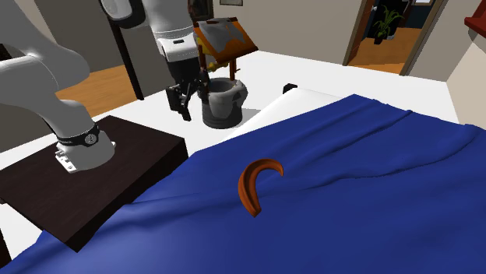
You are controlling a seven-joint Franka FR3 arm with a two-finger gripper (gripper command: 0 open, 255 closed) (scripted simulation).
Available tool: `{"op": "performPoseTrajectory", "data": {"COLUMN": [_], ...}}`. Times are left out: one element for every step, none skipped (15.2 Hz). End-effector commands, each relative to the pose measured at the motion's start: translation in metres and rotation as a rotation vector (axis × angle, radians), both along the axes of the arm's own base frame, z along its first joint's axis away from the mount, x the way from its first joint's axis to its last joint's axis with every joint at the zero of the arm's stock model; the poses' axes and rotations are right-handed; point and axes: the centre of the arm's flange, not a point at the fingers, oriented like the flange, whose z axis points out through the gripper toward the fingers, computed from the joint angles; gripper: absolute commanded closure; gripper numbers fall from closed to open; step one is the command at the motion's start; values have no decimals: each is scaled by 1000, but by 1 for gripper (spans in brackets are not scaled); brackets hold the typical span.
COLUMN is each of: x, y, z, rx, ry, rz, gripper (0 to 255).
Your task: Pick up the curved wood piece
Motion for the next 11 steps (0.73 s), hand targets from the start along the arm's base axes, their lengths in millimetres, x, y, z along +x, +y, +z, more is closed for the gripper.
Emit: {"op": "performPoseTrajectory", "data": {"x": [14,22,30,37,45,53,60,68,75,83,90], "y": [8,13,18,22,27,32,37,42,47,52,58], "z": [-18,-28,-37,-47,-56,-65,-75,-84,-93,-102,-111], "rx": [11,16,22,27,32,38,43,48,53,59,64], "ry": [0,0,0,1,1,2,2,2,3,3,3], "rz": [5,7,9,12,14,16,19,21,23,26,28], "gripper": [0,0,0,0,0,0,0,0,0,0,0]}}
